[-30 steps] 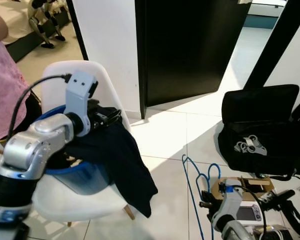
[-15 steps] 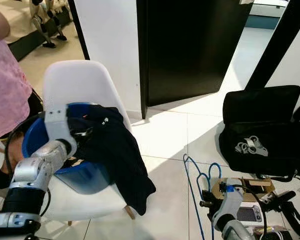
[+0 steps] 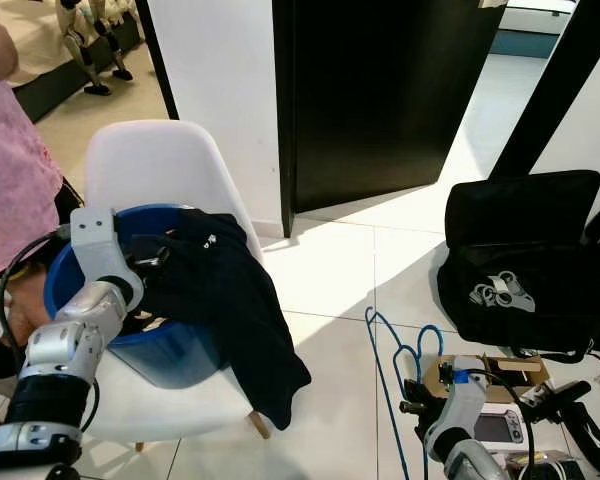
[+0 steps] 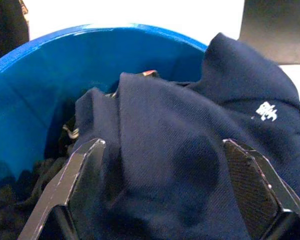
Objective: Hang hanger
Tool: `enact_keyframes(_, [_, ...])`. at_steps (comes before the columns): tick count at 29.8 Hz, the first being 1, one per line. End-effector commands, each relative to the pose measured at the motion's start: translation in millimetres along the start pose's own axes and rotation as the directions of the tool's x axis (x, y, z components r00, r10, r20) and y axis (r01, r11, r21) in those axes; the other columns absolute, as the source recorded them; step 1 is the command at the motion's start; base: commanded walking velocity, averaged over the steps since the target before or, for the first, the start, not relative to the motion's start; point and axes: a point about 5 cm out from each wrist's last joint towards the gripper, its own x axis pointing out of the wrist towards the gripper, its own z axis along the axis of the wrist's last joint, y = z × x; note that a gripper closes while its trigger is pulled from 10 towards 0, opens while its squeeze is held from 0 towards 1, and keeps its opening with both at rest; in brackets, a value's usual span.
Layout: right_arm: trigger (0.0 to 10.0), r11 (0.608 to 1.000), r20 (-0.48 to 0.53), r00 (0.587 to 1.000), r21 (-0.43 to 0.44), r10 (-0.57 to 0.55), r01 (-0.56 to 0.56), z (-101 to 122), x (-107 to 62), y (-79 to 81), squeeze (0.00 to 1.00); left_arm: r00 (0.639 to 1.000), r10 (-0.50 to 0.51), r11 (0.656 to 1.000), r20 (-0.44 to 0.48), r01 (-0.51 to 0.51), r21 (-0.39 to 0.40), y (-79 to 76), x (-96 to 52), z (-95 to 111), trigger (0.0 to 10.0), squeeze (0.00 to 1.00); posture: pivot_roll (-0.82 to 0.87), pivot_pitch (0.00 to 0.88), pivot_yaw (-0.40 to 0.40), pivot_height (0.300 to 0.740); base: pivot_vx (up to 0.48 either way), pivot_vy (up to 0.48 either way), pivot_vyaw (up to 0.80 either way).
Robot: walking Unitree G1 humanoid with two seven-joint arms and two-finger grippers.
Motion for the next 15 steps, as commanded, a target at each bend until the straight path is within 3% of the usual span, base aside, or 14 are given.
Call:
enact_keyframes(1, [10.0,1.000,-0.015,1.000,0.017,-0.011,0.011,-4.6,-3.8,-2.0,0.00,0.999,0.035,0.999,-0.016,-0.035,0.004,1.4,-0.4,-9.9,10.0,0.00,-0.06,0.151,-0.035,0.740,0.000,0.000,0.00])
enact_keyframes(9, [10.0,1.000,-0.016,1.000,0.019,-0.012,0.012,-5.0,-3.9,-1.9,0.00,0.996,0.094,0.996,-0.007,-0.094,0.003,11.5,-1.2,-14.8,10.0,0.00,-0.05,0.151,-0.035,0.740,0.000,0.000,0.00])
enact_keyframes(10, [10.0,1.000,-0.017,1.000,0.019,-0.012,0.012,-5.1,-3.9,-1.8,0.00,0.996,0.088,0.996,-0.012,-0.088,0.002,11.2,-1.1,-16.9,8.2,0.00,-0.05,0.151,-0.035,0.740,0.000,0.000,0.00])
enact_keyframes(12, [10.0,1.000,-0.017,1.000,0.019,-0.011,0.012,-5.1,-3.9,-1.8,0.00,0.996,0.086,0.996,-0.014,-0.086,0.002,11.0,-1.1,-17.6,8.2,0.00,-0.05,0.151,-0.035,0.740,0.000,0.000,0.00])
enact_keyframes(13, [10.0,1.000,-0.017,1.000,0.019,-0.012,0.012,-5.2,-3.9,-1.8,0.00,0.996,0.084,0.996,-0.014,-0.084,0.000,10.7,-1.1,-18.0,3.7,0.00,-0.05,0.151,-0.035,0.740,0.000,0.000,0.00])
enact_keyframes(14, [10.0,1.000,-0.017,1.000,0.019,-0.012,0.012,-5.3,-3.9,-1.8,0.00,0.997,0.079,0.997,-0.017,-0.079,-0.003,10.0,-0.8,-19.2,0.0,0.00,-0.06,0.150,-0.033,0.740,0.000,0.000,0.00])
enact_keyframes(15, [10.0,1.000,-0.017,1.000,0.020,-0.013,0.013,-5.4,-3.9,-1.7,0.00,0.997,0.076,0.997,-0.019,-0.076,-0.006,9.5,-0.6,-20.0,0.0,0.00,-0.06,0.150,-0.033,0.740,0.000,0.000,0.00])
